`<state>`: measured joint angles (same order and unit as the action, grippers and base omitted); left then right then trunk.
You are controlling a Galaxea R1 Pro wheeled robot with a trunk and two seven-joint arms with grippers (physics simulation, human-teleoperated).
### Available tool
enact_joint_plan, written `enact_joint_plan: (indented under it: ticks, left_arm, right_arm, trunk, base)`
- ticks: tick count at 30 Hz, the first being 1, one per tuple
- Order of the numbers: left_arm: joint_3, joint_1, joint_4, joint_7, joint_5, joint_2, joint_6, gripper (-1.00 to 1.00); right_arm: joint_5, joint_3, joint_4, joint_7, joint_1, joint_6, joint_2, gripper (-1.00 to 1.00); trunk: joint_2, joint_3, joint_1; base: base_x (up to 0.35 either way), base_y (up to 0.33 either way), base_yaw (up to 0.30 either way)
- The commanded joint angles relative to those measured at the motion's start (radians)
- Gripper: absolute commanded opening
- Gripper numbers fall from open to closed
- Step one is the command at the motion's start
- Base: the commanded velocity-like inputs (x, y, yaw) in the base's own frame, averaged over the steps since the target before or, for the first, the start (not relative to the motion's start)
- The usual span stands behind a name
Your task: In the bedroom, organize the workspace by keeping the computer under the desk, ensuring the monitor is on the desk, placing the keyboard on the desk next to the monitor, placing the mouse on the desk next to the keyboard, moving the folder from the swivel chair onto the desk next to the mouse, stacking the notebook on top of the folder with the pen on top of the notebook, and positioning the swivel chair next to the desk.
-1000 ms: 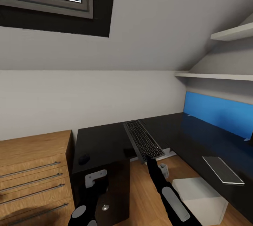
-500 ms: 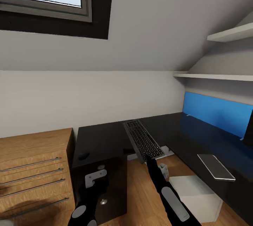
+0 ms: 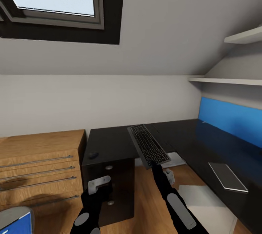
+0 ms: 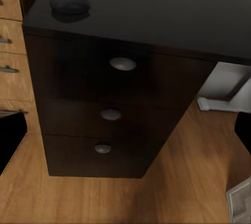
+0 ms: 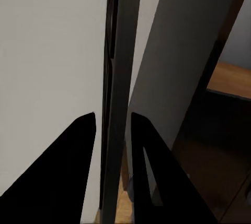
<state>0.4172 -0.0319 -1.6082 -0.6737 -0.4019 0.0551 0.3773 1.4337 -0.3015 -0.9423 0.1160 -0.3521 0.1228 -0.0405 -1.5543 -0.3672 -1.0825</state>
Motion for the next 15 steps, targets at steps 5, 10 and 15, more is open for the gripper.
enact_joint_plan:
  ticks: [5,10,15]
  left_arm:
    - [0.001,-0.001,-0.001,-0.007,-0.006,0.0,0.003,1.0]
    - [0.001,-0.001,0.0,-0.007,-0.006,0.0,0.003,1.0]
    - [0.001,-0.001,0.0,-0.007,-0.005,0.0,0.003,1.0]
  right_arm:
    - [0.011,-0.003,0.0,0.007,-0.001,0.006,0.001,-1.0]
    - [0.011,-0.003,0.0,0.007,-0.001,0.006,0.001,-1.0]
    - [0.013,-0.002,0.0,0.008,-0.001,0.005,0.002,-1.0]
  trunk:
    - [-0.001,0.001,0.0]
    - [-0.001,0.004,0.0]
    - [-0.001,0.005,0.0]
  base:
    - [-0.001,-0.004,0.25]
    - [0.0,-0.001,0.25]
    - [0.0,0.0,0.21]
